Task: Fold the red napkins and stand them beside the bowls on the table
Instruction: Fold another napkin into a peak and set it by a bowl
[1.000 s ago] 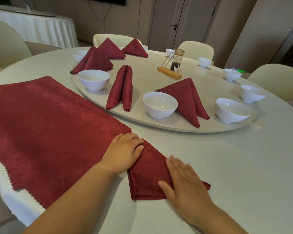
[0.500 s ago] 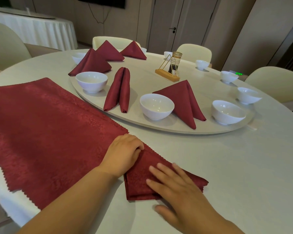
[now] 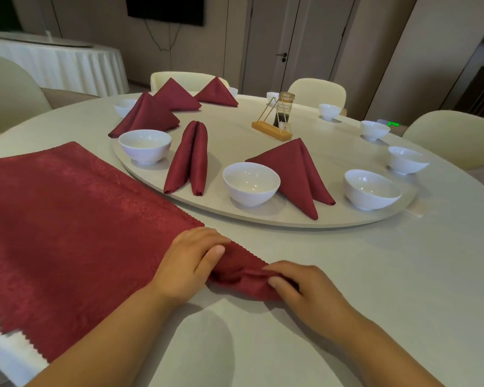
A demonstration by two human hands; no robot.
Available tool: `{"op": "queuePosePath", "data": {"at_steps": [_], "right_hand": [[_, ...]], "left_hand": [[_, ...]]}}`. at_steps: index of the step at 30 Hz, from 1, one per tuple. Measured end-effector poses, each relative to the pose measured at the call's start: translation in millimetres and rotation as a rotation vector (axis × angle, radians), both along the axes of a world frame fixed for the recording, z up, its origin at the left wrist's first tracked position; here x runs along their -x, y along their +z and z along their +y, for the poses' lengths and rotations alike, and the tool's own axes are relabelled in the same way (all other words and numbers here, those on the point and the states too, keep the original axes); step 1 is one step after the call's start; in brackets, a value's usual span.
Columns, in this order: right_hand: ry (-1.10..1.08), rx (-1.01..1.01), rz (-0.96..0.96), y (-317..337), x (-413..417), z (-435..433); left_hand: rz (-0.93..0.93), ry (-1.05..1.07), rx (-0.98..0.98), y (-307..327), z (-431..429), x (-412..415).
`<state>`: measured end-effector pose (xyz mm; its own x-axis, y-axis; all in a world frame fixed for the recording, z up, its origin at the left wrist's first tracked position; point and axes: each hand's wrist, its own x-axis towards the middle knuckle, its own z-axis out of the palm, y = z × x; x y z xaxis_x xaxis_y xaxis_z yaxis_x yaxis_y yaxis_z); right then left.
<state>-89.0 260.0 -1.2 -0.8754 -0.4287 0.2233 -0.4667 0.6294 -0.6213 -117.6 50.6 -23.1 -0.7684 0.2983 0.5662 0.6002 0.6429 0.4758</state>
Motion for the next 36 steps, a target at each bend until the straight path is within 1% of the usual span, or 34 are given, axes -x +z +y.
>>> {"op": "queuePosePath", "data": {"at_steps": [3, 4, 8, 9, 11, 13, 14, 18, 21, 26, 28, 30, 33, 36], "right_hand": [[-0.042, 0.186, -0.054, 14, 12, 12], [-0.059, 0.233, -0.083, 17, 17, 17], [-0.107, 0.352, -0.148, 24, 31, 37], [-0.12, 0.383, -0.153, 24, 34, 42], [-0.155, 0.481, -0.165, 22, 39, 52], [-0.193, 0.632, -0.183, 19, 41, 59], [-0.201, 0.677, -0.161, 17, 42, 62], [-0.244, 0.632, 0.002, 9, 44, 69], [-0.268, 0.525, 0.075, 7, 47, 72], [-0.279, 0.469, 0.141, 4, 51, 72], [-0.284, 0.466, 0.155, 3, 52, 71], [-0.284, 0.481, 0.158, 3, 51, 70], [-0.275, 0.497, 0.153, 4, 50, 69], [-0.275, 0.507, 0.157, 4, 49, 69]], "left_hand": [[0.003, -0.042, -0.02, 3, 5, -3], [-0.004, -0.053, 0.006, 4, 8, -2], [0.058, -0.01, 0.131, 7, 34, 7], [0.041, 0.008, 0.128, 10, 41, 11], [-0.055, 0.032, 0.091, 17, 57, 18], [-0.08, 0.049, 0.033, 19, 72, 28], [-0.076, 0.064, 0.008, 18, 80, 33], [-0.079, 0.06, -0.051, 8, 106, 43], [-0.023, -0.017, -0.006, -6, 108, 43], [-0.012, -0.08, 0.093, -19, 103, 41], [-0.058, -0.088, 0.042, -17, 103, 41], [-0.166, -0.078, -0.044, -14, 101, 41], [-0.163, -0.012, -0.162, -11, 90, 45], [-0.134, 0.035, -0.191, -11, 80, 51]]}}
